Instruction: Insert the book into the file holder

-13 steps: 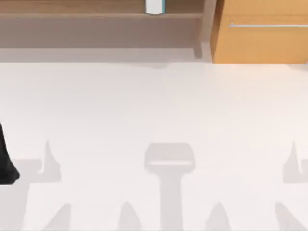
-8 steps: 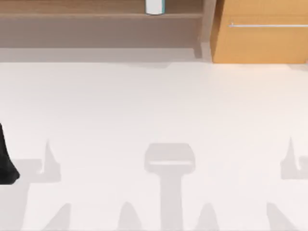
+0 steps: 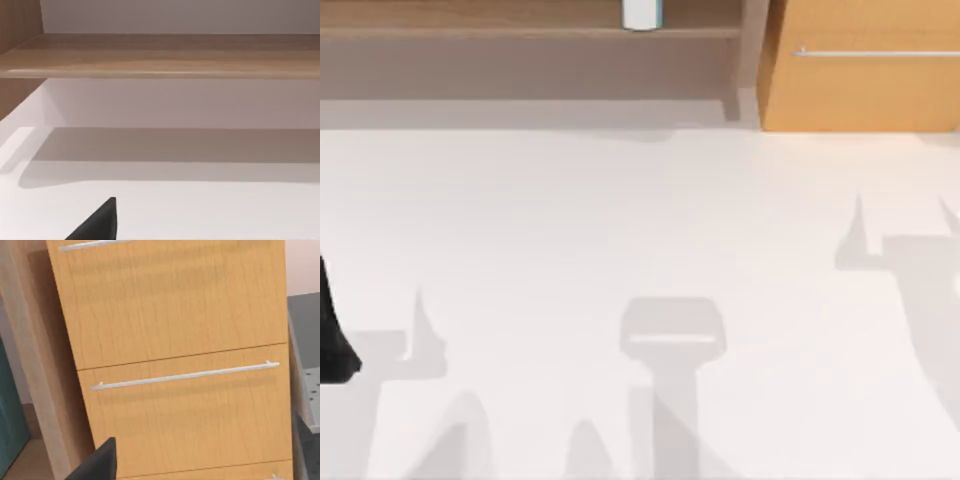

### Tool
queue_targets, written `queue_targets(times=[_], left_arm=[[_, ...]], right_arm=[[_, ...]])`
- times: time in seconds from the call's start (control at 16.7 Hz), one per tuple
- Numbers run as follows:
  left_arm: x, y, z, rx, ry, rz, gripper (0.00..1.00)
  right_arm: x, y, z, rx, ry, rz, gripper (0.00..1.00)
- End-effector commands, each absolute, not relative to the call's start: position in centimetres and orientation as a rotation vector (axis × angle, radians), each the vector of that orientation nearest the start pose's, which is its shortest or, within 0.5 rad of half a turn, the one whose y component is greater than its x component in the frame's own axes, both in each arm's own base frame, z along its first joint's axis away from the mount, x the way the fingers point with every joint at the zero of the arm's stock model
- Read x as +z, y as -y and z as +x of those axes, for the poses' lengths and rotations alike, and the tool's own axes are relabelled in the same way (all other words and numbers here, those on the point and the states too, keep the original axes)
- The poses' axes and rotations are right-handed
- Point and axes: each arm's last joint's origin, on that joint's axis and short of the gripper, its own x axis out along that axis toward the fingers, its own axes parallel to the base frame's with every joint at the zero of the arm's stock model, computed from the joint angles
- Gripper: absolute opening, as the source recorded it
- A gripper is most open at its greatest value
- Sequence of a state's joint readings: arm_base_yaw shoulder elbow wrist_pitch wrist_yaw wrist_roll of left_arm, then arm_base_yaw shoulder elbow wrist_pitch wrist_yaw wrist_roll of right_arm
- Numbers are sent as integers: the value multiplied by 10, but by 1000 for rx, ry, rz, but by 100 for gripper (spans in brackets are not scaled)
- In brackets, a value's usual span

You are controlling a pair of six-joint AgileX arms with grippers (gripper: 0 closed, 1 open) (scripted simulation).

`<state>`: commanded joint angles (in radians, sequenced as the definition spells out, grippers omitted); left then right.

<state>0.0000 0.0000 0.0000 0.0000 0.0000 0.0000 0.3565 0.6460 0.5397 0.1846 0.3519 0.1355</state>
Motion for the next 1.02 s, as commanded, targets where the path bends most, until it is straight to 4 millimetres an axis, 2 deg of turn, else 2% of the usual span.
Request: queue_targets(times=[0.12, 0.18, 0.3, 0.48, 0.6, 0.72, 0.84, 1.02], left_arm=[[160, 1, 106, 0, 0, 0, 100], [160, 1, 106, 0, 0, 0, 100], [160, 1, 106, 0, 0, 0, 100], [160, 1, 106, 0, 0, 0, 100], [160, 1, 106, 0, 0, 0, 100], [160, 1, 106, 0, 0, 0, 100], [160, 1, 106, 0, 0, 0, 100], [160, 1, 106, 0, 0, 0, 100]], right_arm=[[331, -76, 190, 15, 69, 166, 100], [341, -94, 212, 14, 57, 165, 100], [344, -134, 256, 9, 21, 150, 100], [321, -188, 312, -5, -33, 117, 100], [296, -221, 336, -13, -62, 89, 100], [275, -251, 352, -15, -69, 66, 100], [263, -278, 364, -8, -50, 54, 100], [242, -310, 388, 2, -17, 33, 100]])
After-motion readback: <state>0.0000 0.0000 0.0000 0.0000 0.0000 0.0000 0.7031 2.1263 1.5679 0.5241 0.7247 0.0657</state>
